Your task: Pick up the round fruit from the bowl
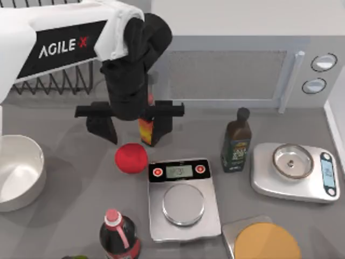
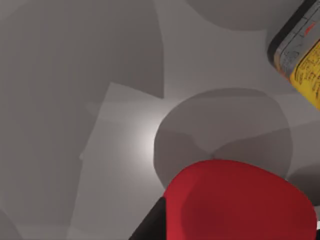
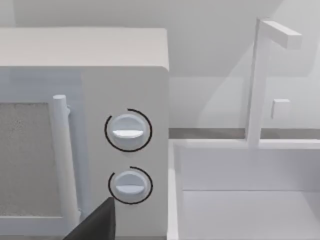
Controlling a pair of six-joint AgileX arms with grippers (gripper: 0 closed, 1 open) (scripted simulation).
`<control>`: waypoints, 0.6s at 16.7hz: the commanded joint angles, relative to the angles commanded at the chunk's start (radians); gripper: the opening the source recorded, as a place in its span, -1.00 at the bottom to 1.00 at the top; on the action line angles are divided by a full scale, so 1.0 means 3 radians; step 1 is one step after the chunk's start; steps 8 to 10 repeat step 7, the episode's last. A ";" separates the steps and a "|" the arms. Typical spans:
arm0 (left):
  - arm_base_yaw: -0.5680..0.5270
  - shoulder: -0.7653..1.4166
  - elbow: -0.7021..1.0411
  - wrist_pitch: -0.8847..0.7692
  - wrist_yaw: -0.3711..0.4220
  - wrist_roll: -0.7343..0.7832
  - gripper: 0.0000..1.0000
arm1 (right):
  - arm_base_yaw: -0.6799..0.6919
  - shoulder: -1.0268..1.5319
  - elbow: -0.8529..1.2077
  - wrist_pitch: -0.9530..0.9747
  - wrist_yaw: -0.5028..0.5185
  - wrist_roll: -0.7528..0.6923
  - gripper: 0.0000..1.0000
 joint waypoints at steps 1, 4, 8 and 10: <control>0.0000 0.0000 0.0000 0.0000 0.0000 0.0000 0.96 | 0.0000 0.0000 0.0000 0.0000 0.0000 0.0000 1.00; 0.0000 0.0000 0.0000 0.0000 0.0000 0.0000 1.00 | 0.0000 0.0000 0.0000 0.0000 0.0000 0.0000 1.00; 0.0000 0.0000 0.0000 0.0000 0.0000 0.0000 1.00 | 0.0000 0.0000 0.0000 0.0000 0.0000 0.0000 1.00; 0.0000 0.0000 0.0000 0.0000 0.0000 0.0000 1.00 | 0.0000 0.0000 0.0000 0.0000 0.0000 0.0000 1.00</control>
